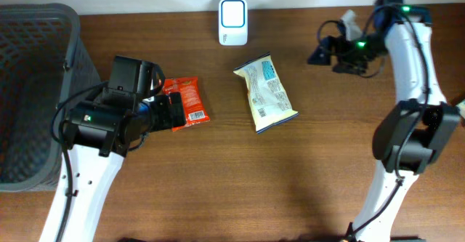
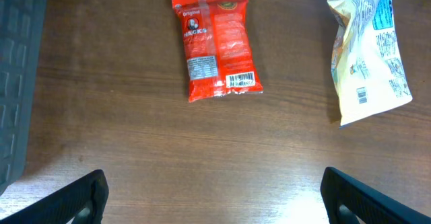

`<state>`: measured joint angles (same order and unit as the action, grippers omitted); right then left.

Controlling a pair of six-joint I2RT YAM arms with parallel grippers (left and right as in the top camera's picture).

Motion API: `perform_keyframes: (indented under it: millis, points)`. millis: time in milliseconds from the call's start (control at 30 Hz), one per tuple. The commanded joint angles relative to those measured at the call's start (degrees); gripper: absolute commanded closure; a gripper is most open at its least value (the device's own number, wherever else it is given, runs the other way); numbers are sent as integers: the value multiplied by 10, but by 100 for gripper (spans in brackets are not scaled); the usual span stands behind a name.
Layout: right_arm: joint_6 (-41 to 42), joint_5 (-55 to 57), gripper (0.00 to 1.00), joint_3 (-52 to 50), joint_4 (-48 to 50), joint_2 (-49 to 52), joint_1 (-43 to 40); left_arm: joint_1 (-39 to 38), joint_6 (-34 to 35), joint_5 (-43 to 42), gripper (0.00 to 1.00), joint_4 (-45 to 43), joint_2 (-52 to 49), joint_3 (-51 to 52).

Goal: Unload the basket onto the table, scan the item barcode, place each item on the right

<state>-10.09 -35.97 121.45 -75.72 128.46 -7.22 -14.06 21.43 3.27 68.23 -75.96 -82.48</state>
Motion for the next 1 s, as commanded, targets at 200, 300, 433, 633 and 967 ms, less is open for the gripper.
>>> perform_keyframes:
  millis: [200,300,433,633,967]
  points:
    - [-26,8,1,-41,197,101,128,2,-5,2,1,0,3,-6]
    - [21,24,7,-41,231,131,144,2,-5,2,1,0,3,-6]
    - [21,21,96,-42,218,148,147,2,-5,2,1,0,3,-6]
    - [84,134,96,-23,178,68,117,2,-5,2,1,0,3,-6]
    - [349,833,96,-18,31,-7,191,2,-5,2,1,0,3,-6]
